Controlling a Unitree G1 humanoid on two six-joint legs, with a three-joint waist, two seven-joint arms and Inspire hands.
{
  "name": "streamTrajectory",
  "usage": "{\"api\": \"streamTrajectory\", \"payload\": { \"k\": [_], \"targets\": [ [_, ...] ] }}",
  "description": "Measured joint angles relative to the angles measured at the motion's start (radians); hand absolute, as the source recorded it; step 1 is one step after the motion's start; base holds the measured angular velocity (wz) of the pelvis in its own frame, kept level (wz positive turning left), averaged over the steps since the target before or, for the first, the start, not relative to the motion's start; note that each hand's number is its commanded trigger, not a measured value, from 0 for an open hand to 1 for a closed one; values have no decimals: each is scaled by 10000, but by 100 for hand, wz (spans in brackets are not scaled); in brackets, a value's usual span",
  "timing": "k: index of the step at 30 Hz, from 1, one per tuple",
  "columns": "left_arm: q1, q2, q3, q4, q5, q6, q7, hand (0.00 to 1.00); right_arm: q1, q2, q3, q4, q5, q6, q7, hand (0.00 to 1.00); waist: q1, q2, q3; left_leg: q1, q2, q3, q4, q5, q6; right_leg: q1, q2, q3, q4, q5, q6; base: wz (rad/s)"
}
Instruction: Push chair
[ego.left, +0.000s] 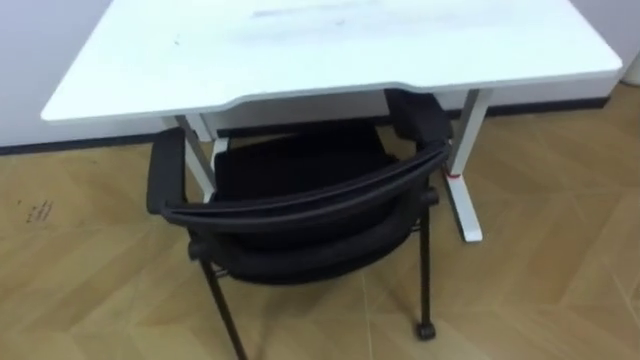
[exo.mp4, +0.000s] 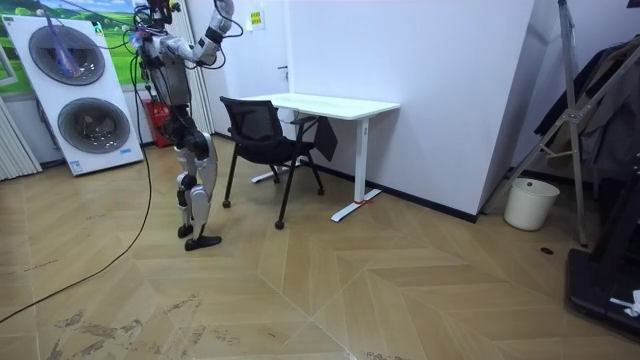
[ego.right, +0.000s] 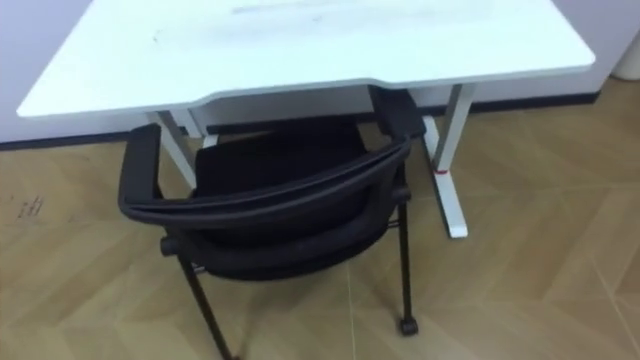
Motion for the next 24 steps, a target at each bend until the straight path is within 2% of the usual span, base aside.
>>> {"api": "streamTrajectory", "payload": {
  "k": [1,3,4,5,6,7,8,9,10,11,12,13,15,16,17,18,19,20,21,24],
  "targets": [
    [148,1,93,57,-248,94,-6,0,149,-4,-172,131,54,10,-102,0,-16,24,-21,-11,4,2,-2,-32,0,-7,5,0,-9,7,12,0],
    [1212,-4,683,416,-1059,238,59,0,910,0,-860,877,464,80,-429,0,-62,76,-54,23,-23,31,-69,-103,-12,2,7,76,-78,17,90,0],
    [1520,-6,792,588,-1262,257,69,0,1128,2,-1024,1050,713,164,-483,0,-53,77,-54,65,-38,29,-102,-105,-12,19,7,134,-83,24,103,-8],
    [2172,-52,984,972,-1783,313,70,0,1684,19,-1353,1452,1208,284,-578,0,-34,78,-52,213,-73,5,-261,-104,-11,75,6,300,-101,35,128,-6],
    [2956,-328,1191,1164,-2471,328,60,0,2526,209,-1766,1752,1446,399,-655,0,-33,65,-44,365,-125,-30,-421,-102,-8,153,-12,396,-102,16,166,-4],
    [3325,-587,1243,1192,-2861,331,52,0,2992,469,-1979,1734,1512,459,-687,0,-46,58,-34,455,-156,-41,-496,-100,-7,205,-18,440,-102,2,190,5],
    [3976,-1309,1247,1194,-3622,353,-4,0,4033,1314,-2344,1600,1510,459,-775,0,-49,52,-34,576,-184,-38,-622,-103,-10,255,-17,540,-97,-7,216,8],
    [4675,-2216,1359,1078,-4327,451,-188,0,5087,2521,-2714,1199,1630,519,-774,0,-12,43,-29,549,-190,-37,-680,-103,-11,211,-12,604,-100,6,237,7],
    [4939,-2712,1382,1047,-4653,528,-297,0,5514,3232,-2827,932,1707,627,-795,0,42,43,-29,501,-193,-35,-683,-107,-13,154,-15,615,-91,6,240,0],
    [5296,-3632,1380,1055,-5235,718,-476,0,6112,4441,-2861,622,2035,805,-872,0,136,16,-7,443,-197,-15,-674,-112,-4,57,-32,677,-22,16,255,-4],
    [5677,-4500,1297,1024,-5886,747,-601,0,6586,5541,-2720,480,2426,902,-991,0,184,-7,9,427,-197,-16,-660,-135,31,3,-45,839,103,20,264,0],
    [5903,-4939,1150,988,-6245,726,-650,0,6852,6114,-2548,448,2516,901,-1015,0,197,-8,8,437,-202,-35,-667,-140,41,11,-40,997,129,32,292,5],
    [6846,-6660,625,985,-7298,716,-1074,0,7919,8460,-1636,422,2846,985,-839,0,355,-12,46,455,-218,-31,-622,-196,95,3,-1,1713,167,54,331,2],
    [7074,-7152,491,986,-7487,717,-1154,0,8091,9073,-1385,424,2863,1040,-770,0,366,-22,53,449,-221,-35,-585,-220,110,3,7,1794,192,49,341,0],
    [7466,-8032,195,1146,-7821,714,-1371,0,8346,10090,-837,545,2915,1128,-628,0,401,6,62,453,-239,-32,-514,-269,142,7,12,1926,253,19,395,0],
    [7903,-8809,-225,1459,-8007,705,-1676,0,8565,10896,-189,943,2917,1140,-402,0,405,7,68,441,-278,-37,-452,-328,191,32,4,2081,256,-7,438,0],
    [8095,-9193,-446,1661,-8109,700,-1879,0,8607,11211,130,1240,2921,1178,-229,0,381,26,79,413,-288,-35,-422,-365,217,34,-2,2183,255,-12,448,0],
    [8342,-9827,-776,2234,-8274,702,-2321,0,8609,11678,576,2091,3018,1300,172,0,362,45,81,360,-303,-46,-292,-495,260,35,-21,2237,250,-32,481,0],
    [8501,-10307,-1015,2902,-8328,702,-2789,0,8613,12059,956,2960,3099,1438,504,0,355,38,83,311,-325,-70,-157,-569,305,64,-59,2229,236,-47,501,0],
    [8797,-11008,-1749,4506,-8409,702,-3795,0,8522,12303,1653,5353,3187,1606,1502,0,304,39,92,294,-471,-170,22,-640,429,138,-253,2219,61,-144,637,8]
  ]
}}
